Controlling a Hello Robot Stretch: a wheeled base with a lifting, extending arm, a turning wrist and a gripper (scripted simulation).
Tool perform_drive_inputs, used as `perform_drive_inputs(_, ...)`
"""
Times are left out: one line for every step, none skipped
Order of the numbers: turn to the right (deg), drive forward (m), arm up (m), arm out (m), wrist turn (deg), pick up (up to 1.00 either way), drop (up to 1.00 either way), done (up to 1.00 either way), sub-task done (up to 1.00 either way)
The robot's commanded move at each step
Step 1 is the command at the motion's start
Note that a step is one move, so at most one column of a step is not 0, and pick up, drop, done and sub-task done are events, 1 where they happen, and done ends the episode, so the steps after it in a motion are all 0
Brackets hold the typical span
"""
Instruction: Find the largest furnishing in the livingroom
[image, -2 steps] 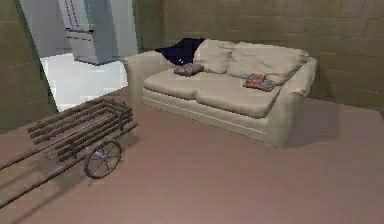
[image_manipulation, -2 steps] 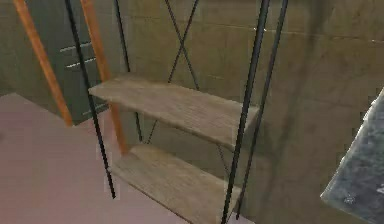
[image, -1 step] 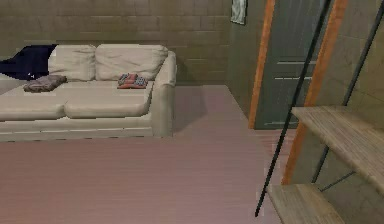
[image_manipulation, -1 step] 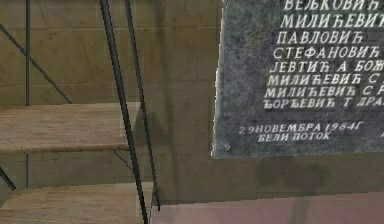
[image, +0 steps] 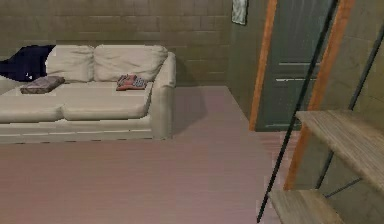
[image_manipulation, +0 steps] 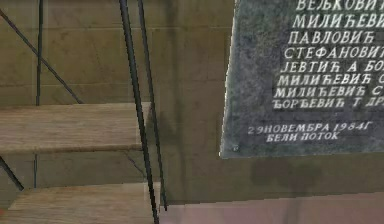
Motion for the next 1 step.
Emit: perform_drive_inputs(0.0, 1.0, 0.0, 0.0, 0.0, 0.0, 0.0, 0.0, 0.0)
